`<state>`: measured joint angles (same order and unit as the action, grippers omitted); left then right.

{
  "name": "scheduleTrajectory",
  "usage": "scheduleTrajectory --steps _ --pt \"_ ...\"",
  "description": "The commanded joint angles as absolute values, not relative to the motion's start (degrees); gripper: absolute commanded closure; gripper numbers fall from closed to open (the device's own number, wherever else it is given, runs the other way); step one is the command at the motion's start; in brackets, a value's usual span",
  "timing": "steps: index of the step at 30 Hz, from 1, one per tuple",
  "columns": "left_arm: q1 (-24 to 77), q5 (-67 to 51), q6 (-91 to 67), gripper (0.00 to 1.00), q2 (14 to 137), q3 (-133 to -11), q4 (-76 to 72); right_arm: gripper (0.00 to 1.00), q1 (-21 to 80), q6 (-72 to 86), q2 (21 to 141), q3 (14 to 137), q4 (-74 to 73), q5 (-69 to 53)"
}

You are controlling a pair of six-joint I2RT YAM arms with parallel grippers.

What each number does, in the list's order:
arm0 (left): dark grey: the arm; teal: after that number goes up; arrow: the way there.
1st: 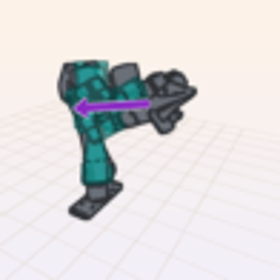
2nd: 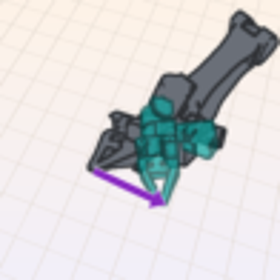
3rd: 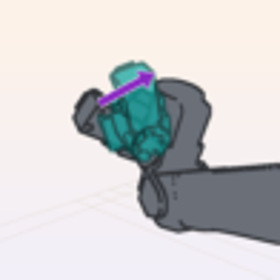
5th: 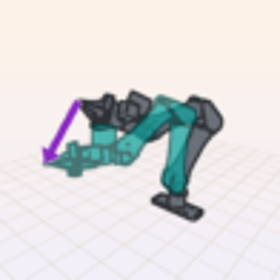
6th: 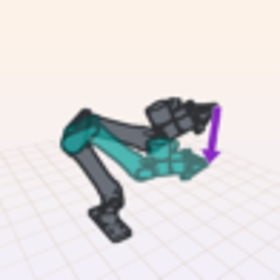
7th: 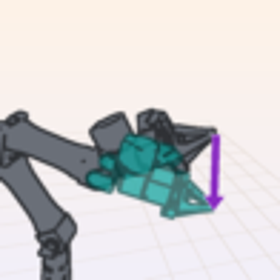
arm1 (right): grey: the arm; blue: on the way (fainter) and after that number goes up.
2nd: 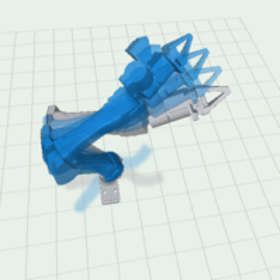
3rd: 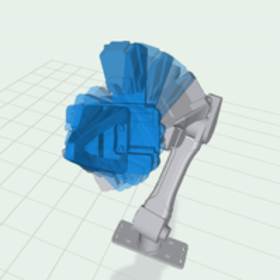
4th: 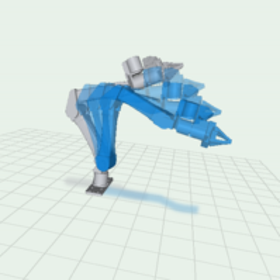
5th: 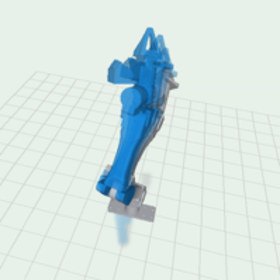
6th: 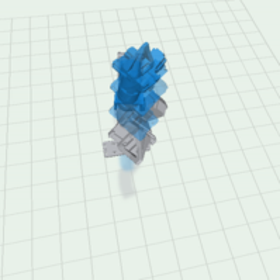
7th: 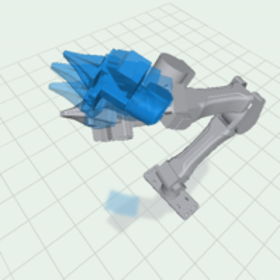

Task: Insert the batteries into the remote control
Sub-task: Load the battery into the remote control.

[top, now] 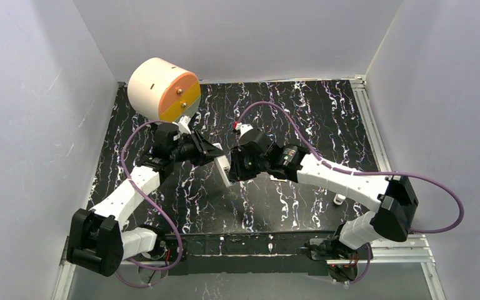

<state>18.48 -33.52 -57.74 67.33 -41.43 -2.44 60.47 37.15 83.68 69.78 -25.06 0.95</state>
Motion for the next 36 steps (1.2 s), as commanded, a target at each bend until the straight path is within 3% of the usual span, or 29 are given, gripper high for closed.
scheduleTrajectory --steps 1,18,29,36 --pt "18.37 -38.32 -62.82 1.00 65.93 -44.15 -6.06 0.70 61.38 36.94 83.55 71.61 -27.70 4.17" --pt "18.02 -38.49 -62.13 1.00 65.74 -43.18 -6.06 0.58 61.36 37.77 80.71 71.41 -25.92 4.53" --pt "17.91 -38.58 -62.23 1.00 65.05 -43.15 -6.06 0.56 61.42 40.26 77.27 69.69 -22.93 7.55" --pt "17.84 -39.13 -62.72 1.00 64.32 -43.95 -6.06 0.32 61.35 43.93 68.77 63.27 -13.54 13.09"
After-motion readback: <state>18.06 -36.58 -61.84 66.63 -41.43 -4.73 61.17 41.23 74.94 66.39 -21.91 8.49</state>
